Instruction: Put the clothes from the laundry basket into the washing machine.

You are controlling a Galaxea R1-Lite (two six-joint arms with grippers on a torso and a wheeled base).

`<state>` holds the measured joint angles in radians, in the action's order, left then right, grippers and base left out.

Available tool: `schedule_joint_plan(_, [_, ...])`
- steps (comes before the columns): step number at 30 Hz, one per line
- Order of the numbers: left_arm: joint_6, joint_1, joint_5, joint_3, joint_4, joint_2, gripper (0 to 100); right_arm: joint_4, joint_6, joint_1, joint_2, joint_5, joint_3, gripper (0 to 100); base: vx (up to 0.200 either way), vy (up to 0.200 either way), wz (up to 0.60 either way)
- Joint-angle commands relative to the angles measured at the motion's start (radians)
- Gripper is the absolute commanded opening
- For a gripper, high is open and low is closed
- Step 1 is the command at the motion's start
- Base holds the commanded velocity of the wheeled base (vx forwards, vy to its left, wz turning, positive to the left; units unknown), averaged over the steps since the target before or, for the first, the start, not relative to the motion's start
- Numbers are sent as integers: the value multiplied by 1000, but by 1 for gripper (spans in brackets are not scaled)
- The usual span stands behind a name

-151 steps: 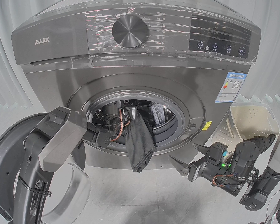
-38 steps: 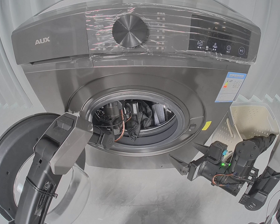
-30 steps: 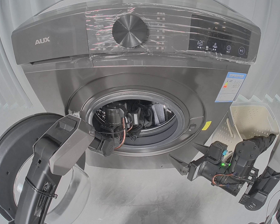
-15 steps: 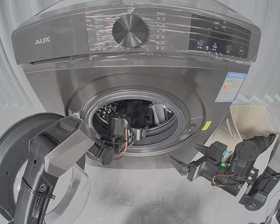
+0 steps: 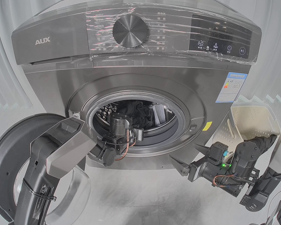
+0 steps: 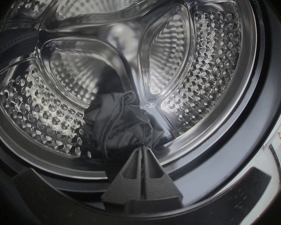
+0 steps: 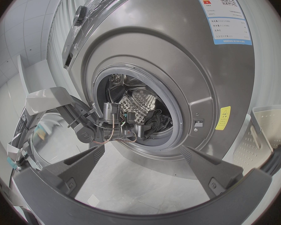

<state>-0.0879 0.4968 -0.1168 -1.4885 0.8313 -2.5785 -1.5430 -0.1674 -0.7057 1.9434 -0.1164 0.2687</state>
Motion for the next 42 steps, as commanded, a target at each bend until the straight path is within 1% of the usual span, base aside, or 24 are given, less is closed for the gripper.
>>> schedule_joint_plan(1, [-3,-1,-9,-36,3,-3,0,0,0,-1,2,0,1,100,0,0,0])
schedule_joint_plan(7, [-16,-7,-27,-136,6,-28,0,0,0,-1,2,0,3,100,0,0,0])
schedule_joint_plan(14, [-12,6,-24,-75,-1,-20,0,0,0,0,2,0,3,100,0,0,0])
schedule_joint_plan(15, [-12,20,-18,-53,-1,-15,100,0,0,-1,2,0,3,100,0,0,0])
schedule_joint_plan(20, [-21,46,-18,-29,0,-3,100,0,0,0,2,0,3,100,0,0,0])
schedule_joint_plan(23, [-21,52,-21,-12,-3,-2,100,0,0,-1,2,0,3,100,0,0,0])
schedule_joint_plan(30, [-13,48,-26,14,6,-12,100,0,0,-1,2,-2,3,100,0,0,0])
schedule_joint_plan(35, [-13,40,-26,16,9,-14,100,0,0,-1,2,0,3,100,0,0,0])
schedule_joint_plan(36, [-13,40,-26,16,11,-14,0,0,0,-1,2,-2,3,100,0,0,0])
schedule_joint_plan(42, [-13,40,-26,17,11,-12,0,-2,0,-1,2,-2,3,100,0,0,0])
